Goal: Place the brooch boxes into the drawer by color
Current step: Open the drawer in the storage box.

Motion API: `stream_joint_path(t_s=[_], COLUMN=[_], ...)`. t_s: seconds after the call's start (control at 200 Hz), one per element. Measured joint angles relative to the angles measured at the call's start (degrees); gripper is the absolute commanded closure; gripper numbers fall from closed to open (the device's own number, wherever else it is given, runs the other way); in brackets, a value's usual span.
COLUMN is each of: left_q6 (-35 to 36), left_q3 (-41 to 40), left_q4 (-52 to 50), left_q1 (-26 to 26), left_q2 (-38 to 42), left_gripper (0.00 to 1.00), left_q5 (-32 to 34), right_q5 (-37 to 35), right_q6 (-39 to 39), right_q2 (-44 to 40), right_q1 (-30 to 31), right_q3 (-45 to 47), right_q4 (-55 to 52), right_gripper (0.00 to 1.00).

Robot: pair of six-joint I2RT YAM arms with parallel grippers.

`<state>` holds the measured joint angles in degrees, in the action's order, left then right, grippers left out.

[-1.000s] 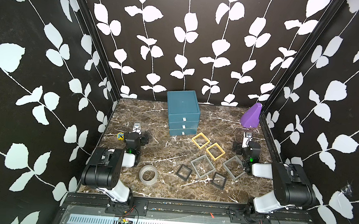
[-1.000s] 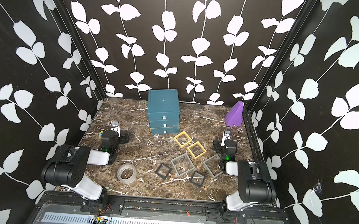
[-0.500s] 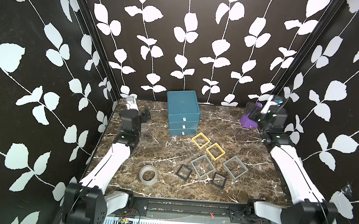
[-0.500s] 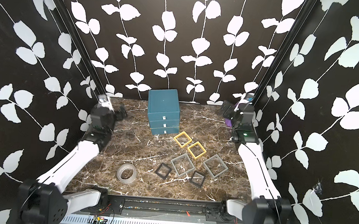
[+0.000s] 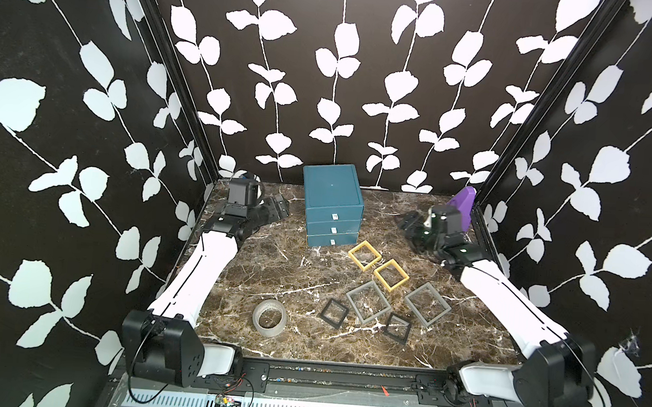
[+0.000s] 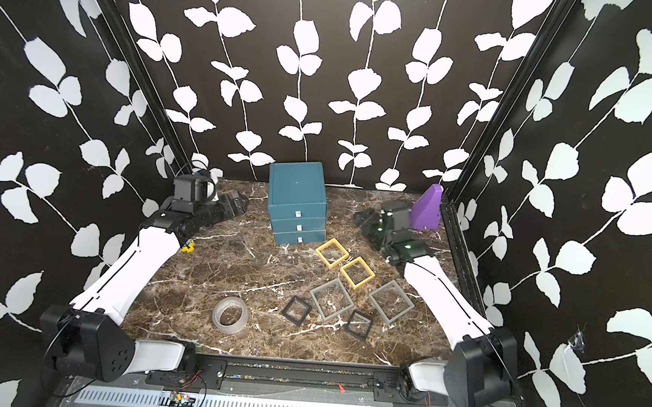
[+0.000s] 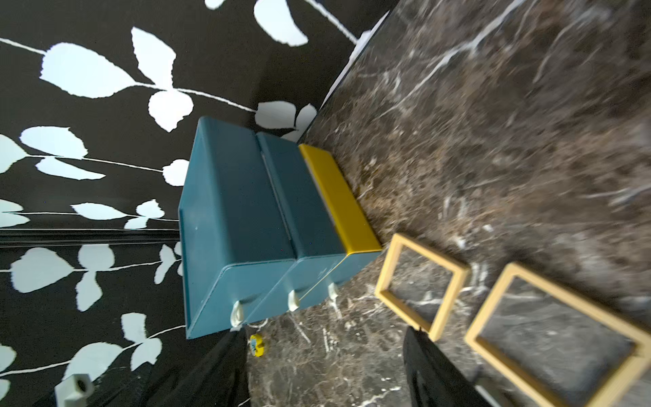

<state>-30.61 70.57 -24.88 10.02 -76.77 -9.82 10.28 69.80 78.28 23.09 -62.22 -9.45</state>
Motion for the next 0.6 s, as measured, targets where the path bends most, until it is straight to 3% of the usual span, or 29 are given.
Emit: stream_joint_path(t_s=[0.295,0.6], left_q6=[3.4,4.9], left_q3=[5.5,9.9], left_q4=[-0.5,0.8], left_q1=[1.8,2.4], left_q2=[-6.7,-15.3], left_gripper=[0.13,0.22], left_q5=[-7.2,-13.4], right_q5=[0.6,-1.1], right_q6=[15.8,21.7], right_q2=[17.2,24.9], right_q1=[9.7,13.0], right_q3=[-5.3,-9.0], right_q4=[13.5,22.9], right_gripper=[0.39,0.44])
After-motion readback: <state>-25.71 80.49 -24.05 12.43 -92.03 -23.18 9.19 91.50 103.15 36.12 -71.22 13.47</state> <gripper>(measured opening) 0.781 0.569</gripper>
